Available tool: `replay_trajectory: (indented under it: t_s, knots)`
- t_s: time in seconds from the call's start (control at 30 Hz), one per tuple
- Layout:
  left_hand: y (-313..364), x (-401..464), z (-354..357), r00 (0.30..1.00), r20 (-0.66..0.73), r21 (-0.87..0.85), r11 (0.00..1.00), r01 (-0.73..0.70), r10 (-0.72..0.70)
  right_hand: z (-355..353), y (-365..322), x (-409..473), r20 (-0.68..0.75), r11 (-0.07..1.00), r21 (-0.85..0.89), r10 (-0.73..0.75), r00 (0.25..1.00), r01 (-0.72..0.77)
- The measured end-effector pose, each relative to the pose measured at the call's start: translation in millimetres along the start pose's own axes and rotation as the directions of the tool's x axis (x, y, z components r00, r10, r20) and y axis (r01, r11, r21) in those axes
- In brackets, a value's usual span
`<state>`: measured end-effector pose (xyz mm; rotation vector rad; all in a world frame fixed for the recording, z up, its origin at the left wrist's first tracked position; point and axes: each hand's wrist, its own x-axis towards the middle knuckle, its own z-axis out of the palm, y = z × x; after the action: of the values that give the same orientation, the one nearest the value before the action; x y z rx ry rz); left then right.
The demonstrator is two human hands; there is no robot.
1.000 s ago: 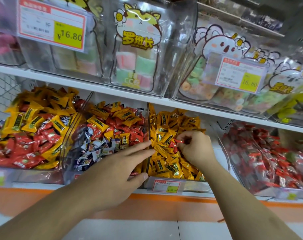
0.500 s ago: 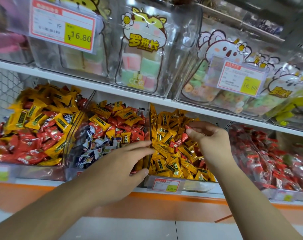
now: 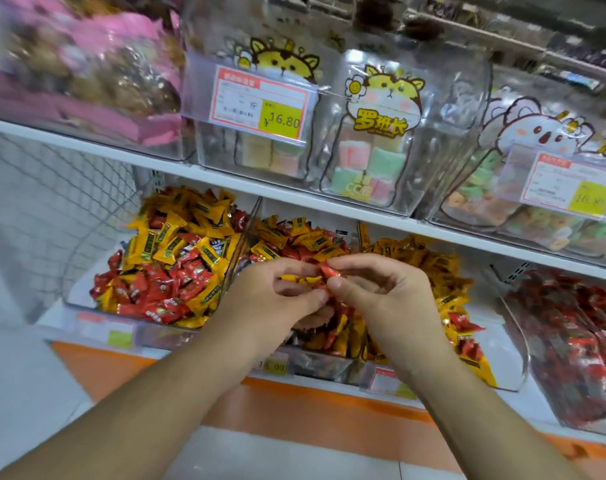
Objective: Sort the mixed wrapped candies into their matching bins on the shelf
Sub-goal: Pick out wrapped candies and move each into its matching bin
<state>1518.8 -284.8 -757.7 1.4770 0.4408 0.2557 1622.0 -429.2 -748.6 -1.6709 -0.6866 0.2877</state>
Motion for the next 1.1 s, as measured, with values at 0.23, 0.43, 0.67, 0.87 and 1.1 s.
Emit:
replay_trajectory:
  t_s: [0.23, 0.43, 0.67, 0.87, 1.1]
  knots:
    - [7, -5, -49, 0.998, -0.015, -0.11, 0.992, 0.058, -0.06, 43, -7, 3, 0.031, 0.972, -0.218, -0.087, 0.996, 0.092]
    - [7, 1, -95, 0.975, -0.199, 0.299, 0.954, -0.039, 0.102, 73, -5, 3, 0.136, 0.979, -0.19, -0.053, 0.989, 0.078]
    - [13, 5, -126, 0.916, -0.289, 0.792, 0.606, 0.066, 0.277, 47, 4, 5, 0.072, 0.926, -0.364, -0.079, 0.994, 0.1]
    - [7, 5, -79, 0.939, 0.03, 0.873, 0.448, -0.192, 0.344, -31, 18, 22, -0.146, 0.845, -0.535, -0.079, 0.986, -0.012]
    - [-16, 8, 4, 0.905, 0.371, 0.763, 0.488, -0.425, 0.208, -124, 62, 22, -0.38, 0.713, -0.639, 0.032, 0.924, -0.288]
